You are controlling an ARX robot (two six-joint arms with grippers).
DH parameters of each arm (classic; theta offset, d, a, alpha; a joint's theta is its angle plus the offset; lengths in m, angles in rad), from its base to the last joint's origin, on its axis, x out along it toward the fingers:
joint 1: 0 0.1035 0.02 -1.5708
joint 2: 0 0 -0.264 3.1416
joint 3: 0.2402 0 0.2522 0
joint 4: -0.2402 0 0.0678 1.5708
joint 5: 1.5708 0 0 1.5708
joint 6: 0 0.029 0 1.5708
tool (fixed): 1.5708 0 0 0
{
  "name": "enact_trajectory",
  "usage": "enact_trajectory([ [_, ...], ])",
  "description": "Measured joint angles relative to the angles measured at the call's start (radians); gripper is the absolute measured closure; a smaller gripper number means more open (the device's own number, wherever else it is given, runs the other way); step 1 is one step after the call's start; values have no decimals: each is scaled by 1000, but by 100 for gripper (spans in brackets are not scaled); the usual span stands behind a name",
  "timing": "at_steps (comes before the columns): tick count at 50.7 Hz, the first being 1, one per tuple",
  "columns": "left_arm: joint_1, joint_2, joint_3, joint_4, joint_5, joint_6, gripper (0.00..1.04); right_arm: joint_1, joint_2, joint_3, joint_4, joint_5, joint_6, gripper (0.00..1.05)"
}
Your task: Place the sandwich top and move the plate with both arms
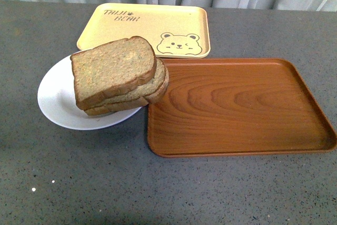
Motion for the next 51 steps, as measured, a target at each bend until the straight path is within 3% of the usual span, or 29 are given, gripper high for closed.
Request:
enact_trajectory([
  [9, 0, 0, 0, 0, 0, 0, 9, 0, -37, 0, -37, 0, 0, 103],
  [14, 0, 0, 0, 0, 0, 0, 9, 0, -182, 0, -205, 2, 0, 103],
  [24, 3, 10, 5, -14, 16, -12, 9, 0, -209, 0, -214, 1, -2, 102],
  [27, 9, 130, 98, -226, 122, -136, 9, 0, -210, 0, -214, 2, -1, 93],
  [32, -23, 385, 207, -330, 151, -348, 9, 0, -210, 0, -215, 0, -2, 77],
  [35, -30, 518, 241, -269, 159, -471, 9, 0, -210, 0, -215, 1, -1, 68],
  [41, -36, 847, 293, 3, 165, -684, 9, 0, -210, 0, -215, 1, -1, 42],
  [51, -38, 1248, 332, 313, 154, -780, 9, 0, -210, 0, -215, 0, -1, 9],
])
